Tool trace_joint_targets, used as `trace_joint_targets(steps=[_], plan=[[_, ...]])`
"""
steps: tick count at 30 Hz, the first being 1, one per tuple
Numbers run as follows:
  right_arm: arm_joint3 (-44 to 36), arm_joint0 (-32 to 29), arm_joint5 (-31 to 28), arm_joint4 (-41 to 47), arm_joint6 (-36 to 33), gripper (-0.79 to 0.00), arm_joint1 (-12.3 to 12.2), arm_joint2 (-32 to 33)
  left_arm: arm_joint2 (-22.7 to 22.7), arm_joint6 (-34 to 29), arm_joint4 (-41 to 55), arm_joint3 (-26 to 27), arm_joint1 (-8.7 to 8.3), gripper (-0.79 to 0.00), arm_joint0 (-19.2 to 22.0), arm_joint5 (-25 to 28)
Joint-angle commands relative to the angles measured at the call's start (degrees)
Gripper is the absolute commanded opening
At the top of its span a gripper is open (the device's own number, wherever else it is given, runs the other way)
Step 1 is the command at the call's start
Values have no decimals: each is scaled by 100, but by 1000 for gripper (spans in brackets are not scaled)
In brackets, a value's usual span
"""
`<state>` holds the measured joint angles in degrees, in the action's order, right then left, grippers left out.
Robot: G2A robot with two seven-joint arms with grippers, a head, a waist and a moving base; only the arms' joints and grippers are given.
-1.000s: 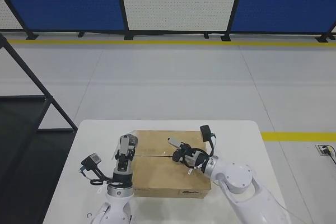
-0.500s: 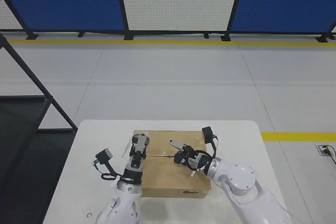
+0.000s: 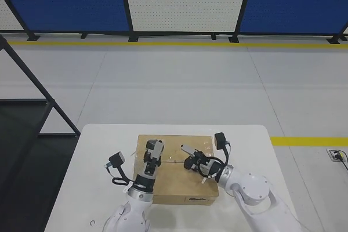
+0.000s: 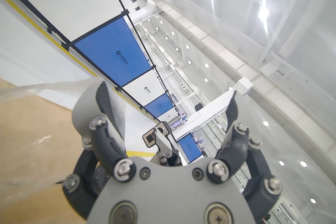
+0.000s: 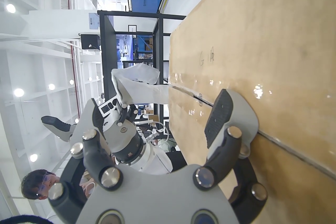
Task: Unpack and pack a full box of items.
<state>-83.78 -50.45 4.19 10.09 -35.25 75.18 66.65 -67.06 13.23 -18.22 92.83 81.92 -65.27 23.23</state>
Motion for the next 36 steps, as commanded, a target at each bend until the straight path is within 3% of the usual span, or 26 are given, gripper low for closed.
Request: trace_joint_targets(steps=[1, 21, 36], plan=[[-29, -28, 0, 2, 5, 0, -9, 39, 18, -52, -17, -2, 7, 0, 12, -32], [-273, -363, -70, 68, 90, 0, -92, 392, 270, -482, 7, -57, 114, 0, 247, -346], [-547, -639, -117, 95, 101, 0, -163, 652, 472, -523, -66, -501, 227, 0, 584, -515]])
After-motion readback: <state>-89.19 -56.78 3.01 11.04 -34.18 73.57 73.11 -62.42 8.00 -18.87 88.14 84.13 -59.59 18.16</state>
